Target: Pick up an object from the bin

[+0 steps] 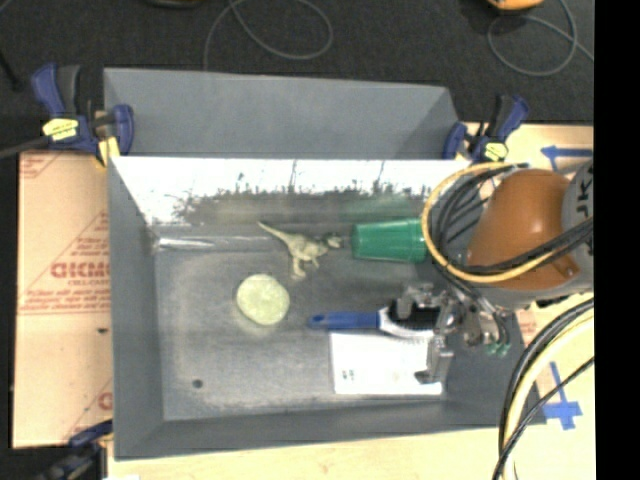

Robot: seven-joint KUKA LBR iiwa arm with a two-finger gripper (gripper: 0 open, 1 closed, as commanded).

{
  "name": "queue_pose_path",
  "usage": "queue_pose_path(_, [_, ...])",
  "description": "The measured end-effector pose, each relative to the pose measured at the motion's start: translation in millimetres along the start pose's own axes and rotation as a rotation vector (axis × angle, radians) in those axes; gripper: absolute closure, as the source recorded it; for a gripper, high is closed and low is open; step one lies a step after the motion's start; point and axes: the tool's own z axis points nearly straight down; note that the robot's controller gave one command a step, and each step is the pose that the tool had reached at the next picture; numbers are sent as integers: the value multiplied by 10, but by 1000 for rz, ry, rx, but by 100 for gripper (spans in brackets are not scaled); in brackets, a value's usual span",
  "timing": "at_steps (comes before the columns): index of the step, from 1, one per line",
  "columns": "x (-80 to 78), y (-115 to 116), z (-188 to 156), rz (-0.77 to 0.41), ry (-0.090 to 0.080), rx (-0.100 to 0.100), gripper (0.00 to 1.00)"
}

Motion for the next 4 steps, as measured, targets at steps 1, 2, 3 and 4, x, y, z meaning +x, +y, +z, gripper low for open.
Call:
queue_pose_path(1, [-18, 3, -43, -4, -8, 1, 0])
queue_pose_path(2, [-389, -150, 298, 100, -18, 0, 0])
queue_pose_path(3, [-556, -284, 545, 2, -9, 1, 0])
queue_pose_path(4, [-651, -372, 557, 123, -11, 0, 0])
